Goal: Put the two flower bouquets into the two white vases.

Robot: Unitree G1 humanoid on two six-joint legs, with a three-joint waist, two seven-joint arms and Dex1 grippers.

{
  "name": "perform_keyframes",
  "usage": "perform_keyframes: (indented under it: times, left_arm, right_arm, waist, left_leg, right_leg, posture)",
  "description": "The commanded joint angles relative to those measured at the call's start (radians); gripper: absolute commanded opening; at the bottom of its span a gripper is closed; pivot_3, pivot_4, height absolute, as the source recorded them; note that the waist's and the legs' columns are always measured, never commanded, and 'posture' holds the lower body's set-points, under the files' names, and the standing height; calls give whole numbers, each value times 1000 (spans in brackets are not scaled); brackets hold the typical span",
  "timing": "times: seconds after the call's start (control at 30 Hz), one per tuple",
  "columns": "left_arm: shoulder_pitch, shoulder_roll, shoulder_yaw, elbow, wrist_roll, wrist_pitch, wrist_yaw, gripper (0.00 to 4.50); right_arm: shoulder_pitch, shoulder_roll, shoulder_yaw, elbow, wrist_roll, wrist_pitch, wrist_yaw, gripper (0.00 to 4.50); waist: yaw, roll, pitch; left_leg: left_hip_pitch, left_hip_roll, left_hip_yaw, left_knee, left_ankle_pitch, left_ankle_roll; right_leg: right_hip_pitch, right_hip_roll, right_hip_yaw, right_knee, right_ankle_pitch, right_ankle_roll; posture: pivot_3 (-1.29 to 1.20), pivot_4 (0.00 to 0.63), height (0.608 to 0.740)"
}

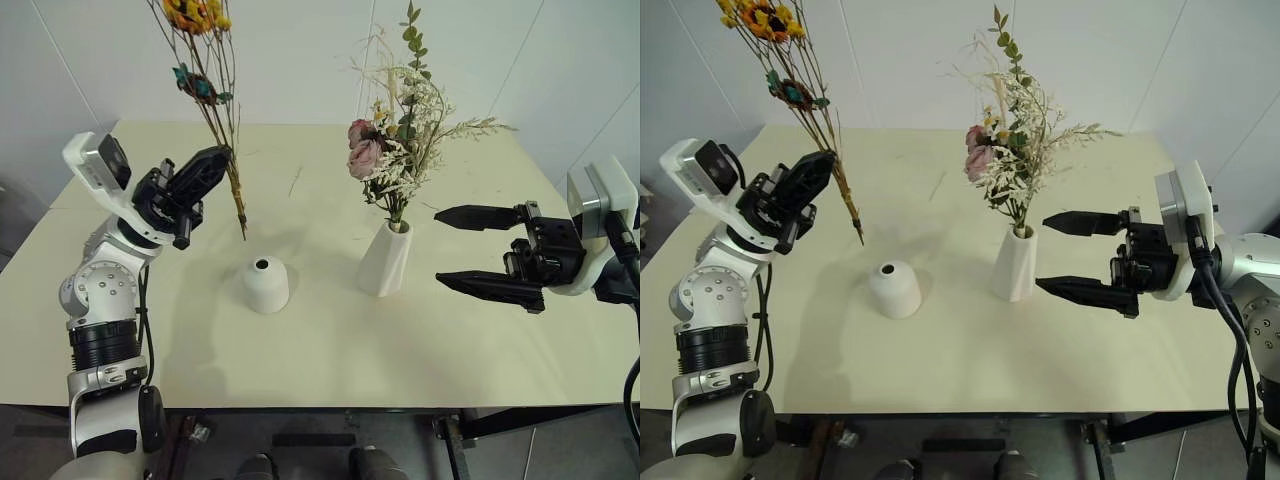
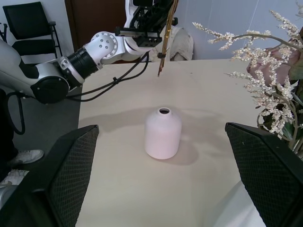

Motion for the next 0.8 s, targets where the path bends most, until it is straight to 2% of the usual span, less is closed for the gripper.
perform_keyframes:
  times: [0.03,0.57,0.8]
  left_arm:
    - [17,-3,-15,-15,9,-10,-15,31]
    - [20,-48,-40,175,106,-136,-67,31]
    - [10,-54,-49,202,124,-153,-87,31]
  right_arm:
    - [7,-10,-41,-35,2,-16,-12,4500]
    - [35,-11,-44,-60,10,-13,-38,4500]
    - [58,-9,-60,-89,41,2,-37,4500]
  waist:
    - [-1,0,0]
    - [2,0,0]
    - [2,0,0]
  left_leg:
    - [0,0,0,0,0,0]
    - [0,0,0,0,0,0]
    - [0,0,0,0,0,0]
  right_leg:
    - [0,0,0,0,0,0]
    - [1,0,0,-1,0,0]
    - [0,0,0,-1,0,0]
  posture:
    - [0,150,740]
    - [0,150,740]
    - [0,150,740]
